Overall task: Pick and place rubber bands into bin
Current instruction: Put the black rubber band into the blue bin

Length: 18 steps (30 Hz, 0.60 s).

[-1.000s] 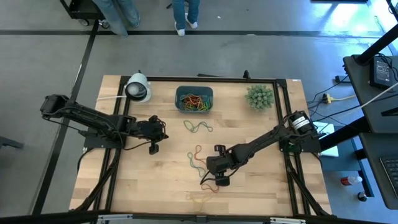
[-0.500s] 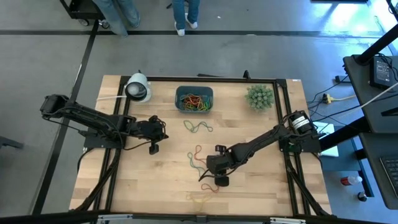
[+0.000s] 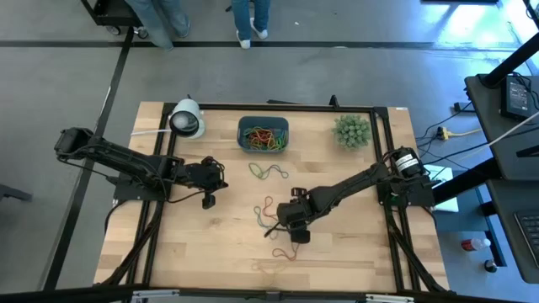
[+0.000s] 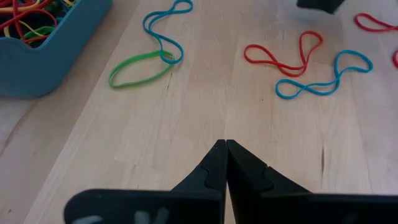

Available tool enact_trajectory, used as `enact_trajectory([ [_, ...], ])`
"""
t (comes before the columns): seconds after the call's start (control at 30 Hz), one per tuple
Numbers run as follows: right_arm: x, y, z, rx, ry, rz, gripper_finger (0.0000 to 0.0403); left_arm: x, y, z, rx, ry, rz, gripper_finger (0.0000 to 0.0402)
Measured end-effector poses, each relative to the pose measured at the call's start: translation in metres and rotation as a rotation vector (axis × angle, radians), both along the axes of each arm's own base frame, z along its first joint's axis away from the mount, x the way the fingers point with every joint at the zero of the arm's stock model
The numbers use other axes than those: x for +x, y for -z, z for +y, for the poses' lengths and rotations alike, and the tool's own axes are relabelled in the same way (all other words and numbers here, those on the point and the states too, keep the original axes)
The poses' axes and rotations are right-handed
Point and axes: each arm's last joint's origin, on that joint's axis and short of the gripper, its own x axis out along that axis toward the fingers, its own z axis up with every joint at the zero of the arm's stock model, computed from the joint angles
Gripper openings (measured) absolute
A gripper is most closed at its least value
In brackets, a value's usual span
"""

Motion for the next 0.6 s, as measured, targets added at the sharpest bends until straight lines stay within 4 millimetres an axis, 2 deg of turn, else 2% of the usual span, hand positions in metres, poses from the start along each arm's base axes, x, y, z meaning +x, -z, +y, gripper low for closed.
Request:
enact_trajectory([
  [0.2, 0.018, -0.032, -0.03, -0.139, -0.011, 0.012, 0.0166, 0.0, 0.0, 0.0, 0.0, 0.0, -0.005, 0.0001],
  [0.3, 0.031, -0.049, -0.054, -0.191, -0.007, -0.033, 0.0166, 0.0, 0.0, 0.0, 0.0, 0.001, -0.005, 0.0001],
  [0.43, 0.047, -0.071, -0.097, -0.271, 0.054, -0.101, 0.0165, 0.0, 0.0, 0.0, 0.001, 0.001, -0.005, 0.0003],
  [0.6, 0.055, -0.084, -0.16, -0.3, 0.179, -0.172, 0.0165, 0.0, 0.0, 0.0, 0.008, 0.007, -0.004, 0.0001],
])
